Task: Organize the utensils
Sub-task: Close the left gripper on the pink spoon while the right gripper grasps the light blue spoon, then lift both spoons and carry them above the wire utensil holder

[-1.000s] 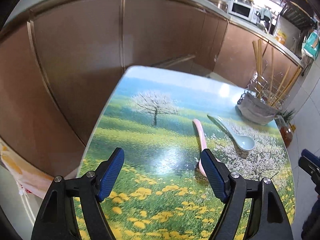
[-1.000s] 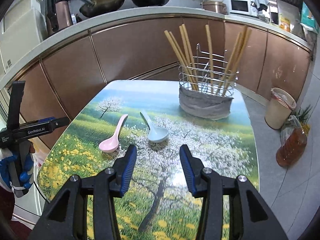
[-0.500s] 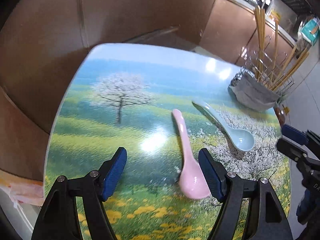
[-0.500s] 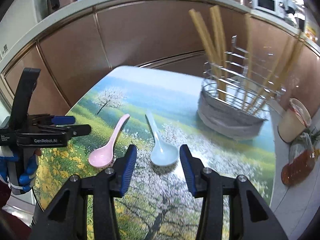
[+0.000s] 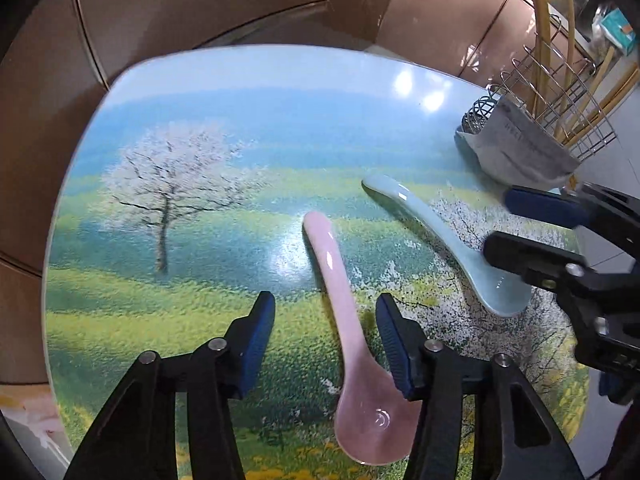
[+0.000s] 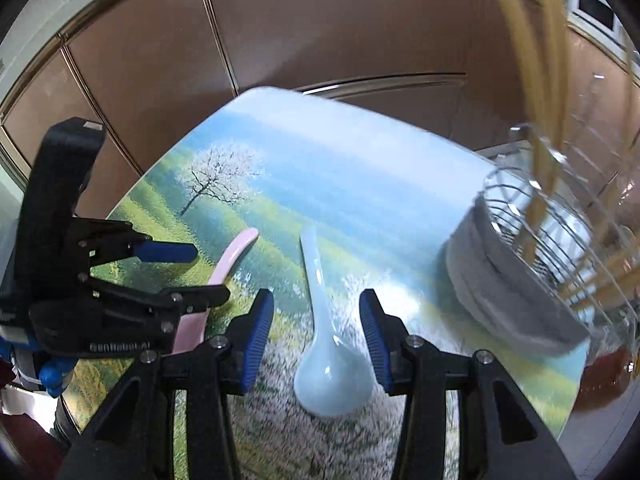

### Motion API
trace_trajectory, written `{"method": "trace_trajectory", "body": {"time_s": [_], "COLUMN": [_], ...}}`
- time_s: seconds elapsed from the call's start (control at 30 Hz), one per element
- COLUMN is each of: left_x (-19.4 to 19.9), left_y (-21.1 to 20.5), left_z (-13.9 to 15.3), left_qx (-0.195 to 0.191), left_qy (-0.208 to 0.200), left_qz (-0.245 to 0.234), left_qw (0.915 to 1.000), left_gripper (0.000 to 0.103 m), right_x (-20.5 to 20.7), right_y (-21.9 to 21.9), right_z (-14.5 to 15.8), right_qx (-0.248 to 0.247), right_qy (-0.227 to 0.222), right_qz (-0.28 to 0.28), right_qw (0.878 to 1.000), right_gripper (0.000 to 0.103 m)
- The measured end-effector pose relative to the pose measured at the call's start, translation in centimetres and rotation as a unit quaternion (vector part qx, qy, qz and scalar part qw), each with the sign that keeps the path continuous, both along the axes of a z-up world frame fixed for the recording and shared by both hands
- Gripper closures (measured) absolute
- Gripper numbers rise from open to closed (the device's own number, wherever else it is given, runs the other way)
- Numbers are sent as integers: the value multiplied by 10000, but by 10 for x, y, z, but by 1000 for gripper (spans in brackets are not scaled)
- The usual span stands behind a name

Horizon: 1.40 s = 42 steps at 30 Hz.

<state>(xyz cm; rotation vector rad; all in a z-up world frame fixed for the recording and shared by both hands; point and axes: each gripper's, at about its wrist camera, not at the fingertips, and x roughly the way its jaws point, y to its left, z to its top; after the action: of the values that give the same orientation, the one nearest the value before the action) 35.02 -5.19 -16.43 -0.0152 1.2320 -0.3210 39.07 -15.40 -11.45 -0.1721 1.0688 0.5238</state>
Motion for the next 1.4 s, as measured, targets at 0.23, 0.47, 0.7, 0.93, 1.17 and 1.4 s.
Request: {"method": "trace_trajectory", "body": {"time_s": [0.23,0.47,0.7,0.93,1.17,1.4], "left_x": [10,25,25,24,4,-26], "left_y": [-1,5,6,3,2,-1], "left_z": [1,0,1,0,8,37], "left_qx": [65,158,213,202,287,359], "left_qy": [-66,-83,-149,-184,-523,-1202], "left_qz": [-204,-341,-368,-230,-100,30], "left_qw": [9997,9993,9990,9994,9982,9921], "left_gripper": [65,80,85,94,94,94], "right_x": [25,38,35,22,1,-31], "right_y": [19,31,26,26,10,-7], "right_z": [-19,-39,-39,-39,-24,-8], "right_qx": [-191,-456,-545,-581,-382,-184], "right_qy": [345,560,513,424,181,-101], "right_qz": [291,403,356,248,36,-201], "right_qw": [9988,9966,9966,9971,9991,9996], "right_gripper": [61,74,92,92,92,92]}}
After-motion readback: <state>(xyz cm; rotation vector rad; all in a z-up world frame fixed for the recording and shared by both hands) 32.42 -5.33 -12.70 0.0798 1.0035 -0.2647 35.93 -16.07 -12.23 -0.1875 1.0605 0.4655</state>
